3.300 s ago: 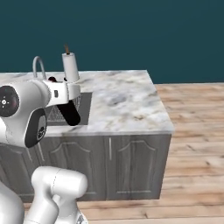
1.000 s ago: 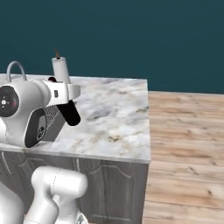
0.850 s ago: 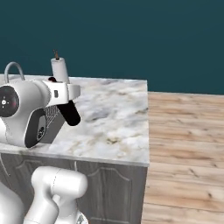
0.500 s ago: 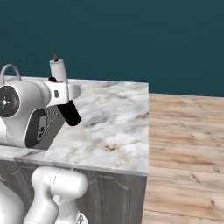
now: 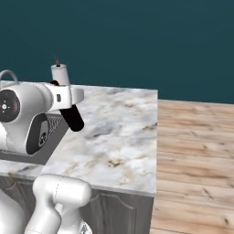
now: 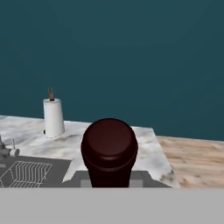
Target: Move the drinks to the dining counter.
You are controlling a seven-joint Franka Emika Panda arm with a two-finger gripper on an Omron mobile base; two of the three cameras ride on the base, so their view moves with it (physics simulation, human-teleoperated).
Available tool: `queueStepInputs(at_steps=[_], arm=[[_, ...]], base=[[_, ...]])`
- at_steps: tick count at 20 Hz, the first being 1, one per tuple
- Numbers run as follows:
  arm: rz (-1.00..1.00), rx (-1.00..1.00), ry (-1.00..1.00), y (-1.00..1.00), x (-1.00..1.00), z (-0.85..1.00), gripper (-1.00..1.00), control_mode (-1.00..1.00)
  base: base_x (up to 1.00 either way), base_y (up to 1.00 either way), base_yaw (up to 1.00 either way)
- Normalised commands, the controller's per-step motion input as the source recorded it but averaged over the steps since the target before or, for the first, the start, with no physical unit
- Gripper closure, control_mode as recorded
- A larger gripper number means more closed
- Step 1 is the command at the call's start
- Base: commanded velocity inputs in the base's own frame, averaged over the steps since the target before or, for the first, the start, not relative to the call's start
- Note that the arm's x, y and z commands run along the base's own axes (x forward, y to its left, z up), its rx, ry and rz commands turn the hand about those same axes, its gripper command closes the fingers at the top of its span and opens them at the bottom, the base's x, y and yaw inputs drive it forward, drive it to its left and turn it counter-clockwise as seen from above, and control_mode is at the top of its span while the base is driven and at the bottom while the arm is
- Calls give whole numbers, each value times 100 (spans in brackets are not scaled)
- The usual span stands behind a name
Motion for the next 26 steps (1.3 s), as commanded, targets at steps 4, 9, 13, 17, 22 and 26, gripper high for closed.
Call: queueStepInputs(at_steps=[4,9,13,17,22,26], arm=[[0,0,0,0,0,0,100,100],[0,0,0,0,0,0,100,100],[0,0,0,0,0,0,100,100],[0,0,0,0,0,0,100,100],[0,0,0,0,0,0,100,100],[0,0,0,-1,35,-13,100,-100]], base=[[35,-24,4],[29,-4,1],[33,0,0],[49,0,0],[42,0,0],[0,0,0]])
